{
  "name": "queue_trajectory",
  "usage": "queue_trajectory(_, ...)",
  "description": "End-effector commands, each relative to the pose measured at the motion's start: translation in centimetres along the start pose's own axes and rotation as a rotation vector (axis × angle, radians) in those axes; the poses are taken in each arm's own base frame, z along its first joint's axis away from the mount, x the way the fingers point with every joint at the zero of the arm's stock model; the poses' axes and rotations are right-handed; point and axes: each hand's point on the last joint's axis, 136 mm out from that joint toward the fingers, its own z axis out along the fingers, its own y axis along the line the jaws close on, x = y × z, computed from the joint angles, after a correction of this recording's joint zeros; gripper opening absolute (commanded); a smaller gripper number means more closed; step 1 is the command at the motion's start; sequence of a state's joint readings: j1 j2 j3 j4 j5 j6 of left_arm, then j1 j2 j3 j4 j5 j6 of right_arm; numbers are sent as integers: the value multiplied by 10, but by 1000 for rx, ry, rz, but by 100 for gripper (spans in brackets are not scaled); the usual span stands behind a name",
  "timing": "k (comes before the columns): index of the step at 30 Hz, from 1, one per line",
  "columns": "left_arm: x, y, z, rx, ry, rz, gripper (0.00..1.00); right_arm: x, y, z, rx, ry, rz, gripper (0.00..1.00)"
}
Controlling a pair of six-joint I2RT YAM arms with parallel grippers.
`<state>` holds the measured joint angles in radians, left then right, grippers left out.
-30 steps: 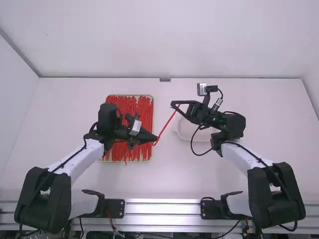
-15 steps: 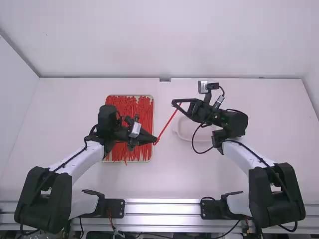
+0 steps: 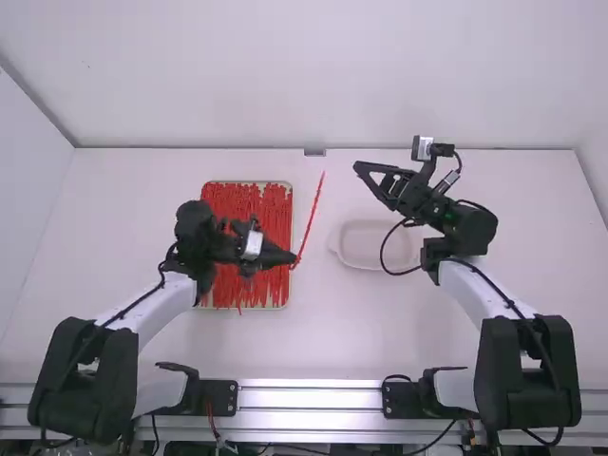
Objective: Fasten the cable tie
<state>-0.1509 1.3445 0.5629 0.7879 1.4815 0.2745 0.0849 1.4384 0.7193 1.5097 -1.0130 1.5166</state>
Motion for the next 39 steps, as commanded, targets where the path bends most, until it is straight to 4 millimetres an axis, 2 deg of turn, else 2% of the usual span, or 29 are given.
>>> queue_trajectory(1,-15,9,-14,-30,-10,-127,1,5,13,5,-30,48,-28,98)
queue_trajectory(3,-34,14,-23,-63,-20,-88,1,14,16,9,-44,82,-25,98)
queue_trajectory(7,-61,16,-38,-118,-31,-20,1,29,21,18,-73,132,-41,98)
queue_trajectory(10,-72,18,-45,-140,-30,-17,1,43,26,26,-98,172,-40,98)
queue_trajectory(18,-84,20,-40,-107,-26,-14,1,81,31,48,-146,265,-65,98)
queue_trajectory(21,-85,25,-41,-129,-39,-40,1,89,33,54,-157,276,-66,98)
queue_trajectory(30,-89,21,-30,-93,-50,-37,1,105,45,65,-203,292,-88,100)
queue_trajectory(39,-92,20,-25,-82,-63,-38,2,115,54,72,-232,296,-80,81)
